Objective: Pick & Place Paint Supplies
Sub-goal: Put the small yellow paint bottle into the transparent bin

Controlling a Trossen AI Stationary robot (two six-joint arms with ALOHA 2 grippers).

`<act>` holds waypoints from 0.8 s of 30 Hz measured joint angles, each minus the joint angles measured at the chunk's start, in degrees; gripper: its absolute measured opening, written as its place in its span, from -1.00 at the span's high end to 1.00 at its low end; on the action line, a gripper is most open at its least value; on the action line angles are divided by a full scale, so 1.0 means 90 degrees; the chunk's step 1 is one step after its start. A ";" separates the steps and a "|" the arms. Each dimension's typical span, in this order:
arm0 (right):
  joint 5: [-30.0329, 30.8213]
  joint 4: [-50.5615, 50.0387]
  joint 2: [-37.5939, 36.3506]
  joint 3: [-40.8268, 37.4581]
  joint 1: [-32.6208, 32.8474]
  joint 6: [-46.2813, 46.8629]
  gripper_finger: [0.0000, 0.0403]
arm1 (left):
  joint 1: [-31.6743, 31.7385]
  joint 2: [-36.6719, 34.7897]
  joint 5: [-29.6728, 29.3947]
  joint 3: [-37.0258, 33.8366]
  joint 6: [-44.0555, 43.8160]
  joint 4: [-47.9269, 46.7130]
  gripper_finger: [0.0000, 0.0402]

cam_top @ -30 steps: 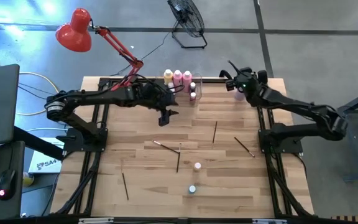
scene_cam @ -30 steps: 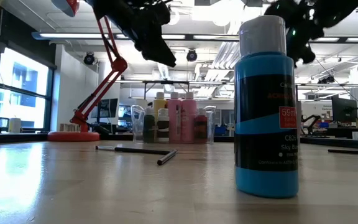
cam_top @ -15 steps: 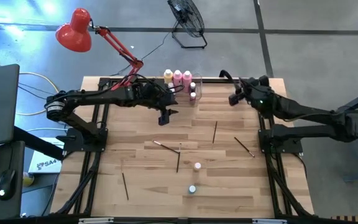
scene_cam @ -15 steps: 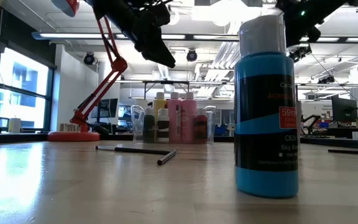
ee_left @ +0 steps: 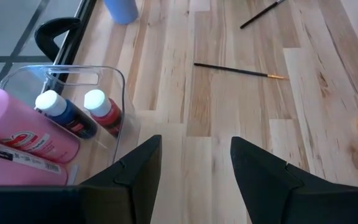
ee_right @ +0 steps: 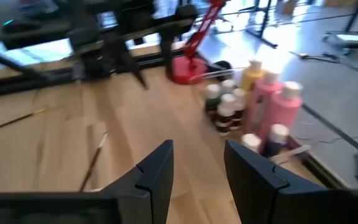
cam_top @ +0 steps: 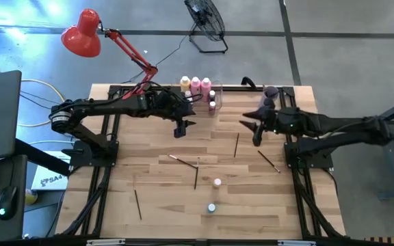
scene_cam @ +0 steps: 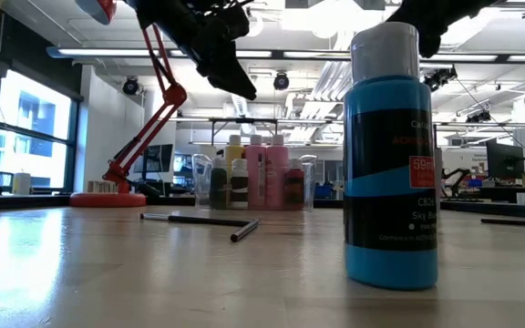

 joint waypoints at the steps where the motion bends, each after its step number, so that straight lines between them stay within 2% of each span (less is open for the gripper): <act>1: -0.0051 0.0011 0.0060 0.0000 0.0050 0.0000 0.34 | -0.0002 0.0000 0.0000 0.0000 0.0000 0.0002 0.05; 8: -0.0057 0.0017 0.0562 0.0000 0.0140 0.0192 0.40 | -0.0002 0.0000 0.0007 0.0000 -0.0163 0.0008 0.05; 13: -0.0160 0.0382 0.0978 0.0000 0.0140 0.0244 0.69 | -0.0002 0.0000 0.0013 0.0000 -0.0182 0.0280 0.05; 17: -0.0640 0.0855 0.1278 0.0000 0.0140 -0.0151 0.94 | -0.0005 0.0000 0.0127 0.0000 -0.0200 0.0478 0.05; 20: -0.0932 0.1155 0.1449 0.0000 0.0140 -0.0337 0.96 | -0.0005 0.0000 0.0160 0.0000 -0.0209 0.0554 0.07; 24: -0.1045 0.1292 0.1584 0.0000 0.0140 -0.0362 0.96 | -0.0005 0.0000 0.0160 0.0000 -0.0209 0.0544 0.20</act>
